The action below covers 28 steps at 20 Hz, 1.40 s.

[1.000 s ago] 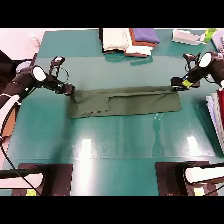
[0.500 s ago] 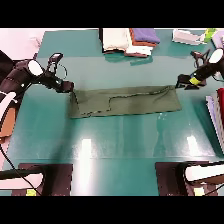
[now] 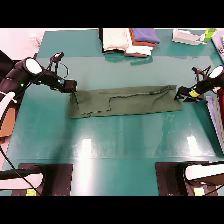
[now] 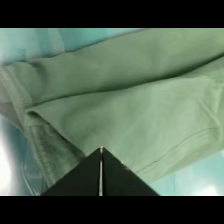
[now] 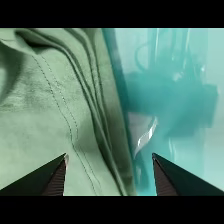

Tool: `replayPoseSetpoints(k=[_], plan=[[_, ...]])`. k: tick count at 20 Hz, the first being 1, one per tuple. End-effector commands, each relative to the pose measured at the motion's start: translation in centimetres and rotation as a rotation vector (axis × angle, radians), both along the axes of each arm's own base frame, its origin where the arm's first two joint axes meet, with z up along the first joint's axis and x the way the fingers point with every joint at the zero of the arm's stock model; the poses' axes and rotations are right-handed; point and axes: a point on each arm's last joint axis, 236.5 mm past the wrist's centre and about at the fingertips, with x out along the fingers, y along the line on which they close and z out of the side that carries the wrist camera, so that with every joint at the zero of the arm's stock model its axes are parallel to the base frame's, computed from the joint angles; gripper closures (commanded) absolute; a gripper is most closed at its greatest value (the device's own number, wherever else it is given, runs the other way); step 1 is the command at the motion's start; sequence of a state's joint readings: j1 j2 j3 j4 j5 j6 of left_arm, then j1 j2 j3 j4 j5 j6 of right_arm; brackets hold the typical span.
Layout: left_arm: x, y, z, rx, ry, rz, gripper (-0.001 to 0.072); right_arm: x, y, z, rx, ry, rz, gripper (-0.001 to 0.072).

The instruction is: Fold the shirts.

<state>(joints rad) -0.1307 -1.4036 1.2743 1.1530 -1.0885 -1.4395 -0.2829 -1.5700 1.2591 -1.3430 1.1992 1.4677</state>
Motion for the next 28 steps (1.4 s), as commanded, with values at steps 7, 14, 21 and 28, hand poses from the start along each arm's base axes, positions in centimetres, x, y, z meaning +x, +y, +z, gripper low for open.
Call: replayPoseSetpoints(k=[7,14,21,28], plan=[[-0.8,-1.8,0.0,-0.008,0.01,-0.043,0.0681,0.1,2.2,-0.6,0.004,0.0,0.057,0.069],[-1.3,-12.3,0.3,-0.065,-0.108,-0.139,0.0681,-3.9,2.2,7.6,-0.103,-0.023,0.139,0.0692],[-3.3,-23.9,-3.6,-0.085,-0.076,-0.33,0.0681,-5.8,10.0,17.8,-0.031,-0.299,0.211,0.0693],[-5.3,-28.4,-7.5,-0.063,0.005,-0.431,0.0681,-6.4,15.2,24.3,0.057,-0.485,0.268,0.0694]])
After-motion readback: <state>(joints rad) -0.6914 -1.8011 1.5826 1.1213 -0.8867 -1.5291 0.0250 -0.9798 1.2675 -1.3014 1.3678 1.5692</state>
